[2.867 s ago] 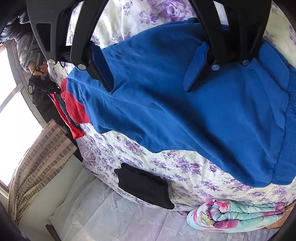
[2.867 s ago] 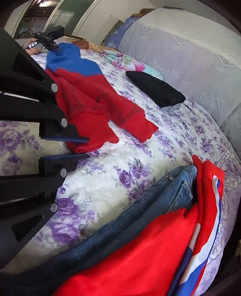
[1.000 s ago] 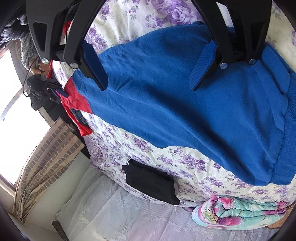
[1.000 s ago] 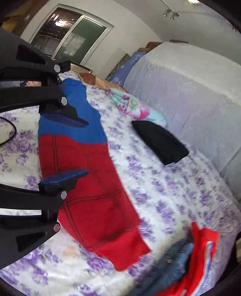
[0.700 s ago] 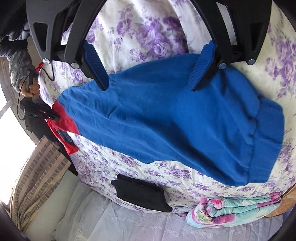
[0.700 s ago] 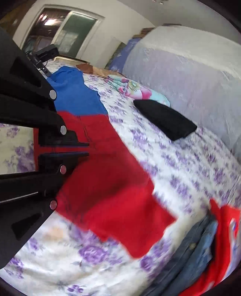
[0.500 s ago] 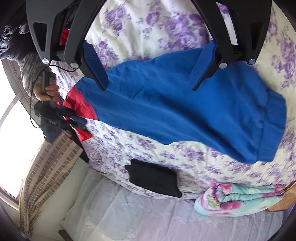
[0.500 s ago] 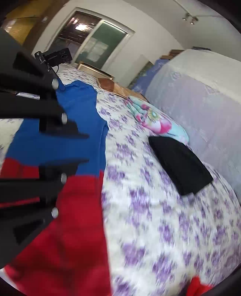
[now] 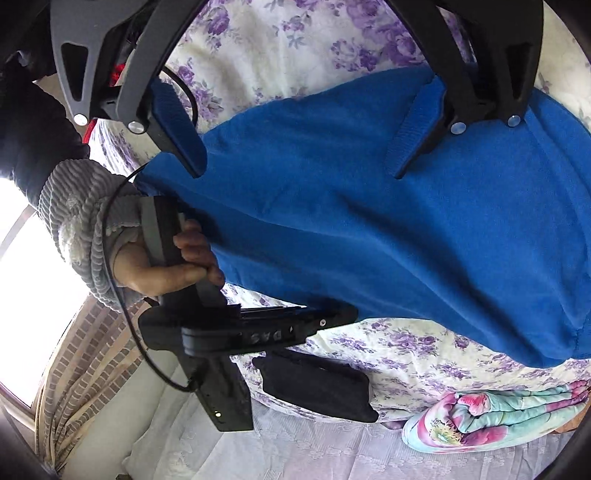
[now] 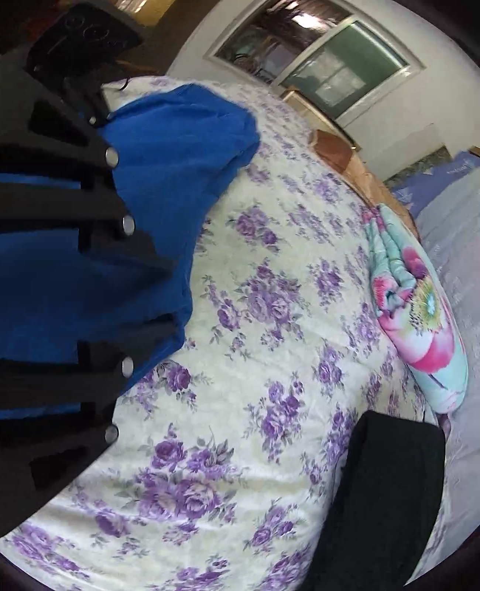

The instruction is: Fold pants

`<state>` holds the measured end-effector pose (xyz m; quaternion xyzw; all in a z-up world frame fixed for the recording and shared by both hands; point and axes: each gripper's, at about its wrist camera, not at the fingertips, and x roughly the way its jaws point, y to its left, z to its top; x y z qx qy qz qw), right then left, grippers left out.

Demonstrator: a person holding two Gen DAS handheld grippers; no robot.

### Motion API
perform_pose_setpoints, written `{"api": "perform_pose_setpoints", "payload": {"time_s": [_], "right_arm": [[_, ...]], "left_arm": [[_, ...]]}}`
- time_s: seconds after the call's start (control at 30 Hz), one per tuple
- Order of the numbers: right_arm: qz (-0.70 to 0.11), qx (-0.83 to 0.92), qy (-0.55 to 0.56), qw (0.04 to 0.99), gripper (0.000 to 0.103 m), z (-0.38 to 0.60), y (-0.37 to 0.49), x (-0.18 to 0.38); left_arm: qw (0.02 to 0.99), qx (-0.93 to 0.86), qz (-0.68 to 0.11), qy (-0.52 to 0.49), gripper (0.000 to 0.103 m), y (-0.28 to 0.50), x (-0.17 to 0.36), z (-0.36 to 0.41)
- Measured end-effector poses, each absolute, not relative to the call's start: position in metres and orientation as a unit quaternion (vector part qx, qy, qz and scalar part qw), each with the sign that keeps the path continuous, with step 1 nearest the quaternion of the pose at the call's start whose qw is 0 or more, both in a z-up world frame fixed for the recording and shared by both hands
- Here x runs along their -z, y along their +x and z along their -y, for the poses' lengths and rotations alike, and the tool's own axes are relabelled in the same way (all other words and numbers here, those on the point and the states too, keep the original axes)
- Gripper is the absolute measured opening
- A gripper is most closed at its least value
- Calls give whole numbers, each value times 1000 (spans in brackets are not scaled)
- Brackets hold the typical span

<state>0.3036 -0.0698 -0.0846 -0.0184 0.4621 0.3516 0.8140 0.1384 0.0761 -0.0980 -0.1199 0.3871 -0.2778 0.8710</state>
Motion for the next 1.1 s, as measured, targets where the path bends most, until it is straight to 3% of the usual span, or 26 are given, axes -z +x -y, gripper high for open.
{"api": "perform_pose_setpoints", "payload": {"time_s": [0.3,0.37,0.53,0.63,0.67,0.8,0.83,0.87,0.93,1.1], "right_arm": [[-452,-337,2,826,8,71,321,86],[-422,-321,24,848,20,84,309,70],[-385,-368,45,845,22,92,269,43],[-421,-375,52,824,51,78,267,68],[-434,-361,48,824,56,73,272,80],[-458,-352,128,806,57,85,291,95],[-450,-341,156,810,61,97,287,88],[-435,-338,185,814,75,112,279,79],[-397,-346,245,814,91,152,253,62],[-318,-311,338,829,97,272,159,55]], "left_arm": [[873,268,-394,-104,97,139,97,-69],[873,270,-391,-111,97,138,97,-71],[874,269,-386,-120,97,139,96,-73],[876,265,-386,-116,97,139,97,-71],[876,264,-386,-115,97,139,97,-71],[880,255,-387,-103,98,139,98,-68],[881,254,-387,-98,98,138,98,-67],[882,253,-386,-94,98,137,98,-67],[882,253,-385,-93,98,138,98,-67],[882,260,-378,-107,98,137,98,-71]]}}
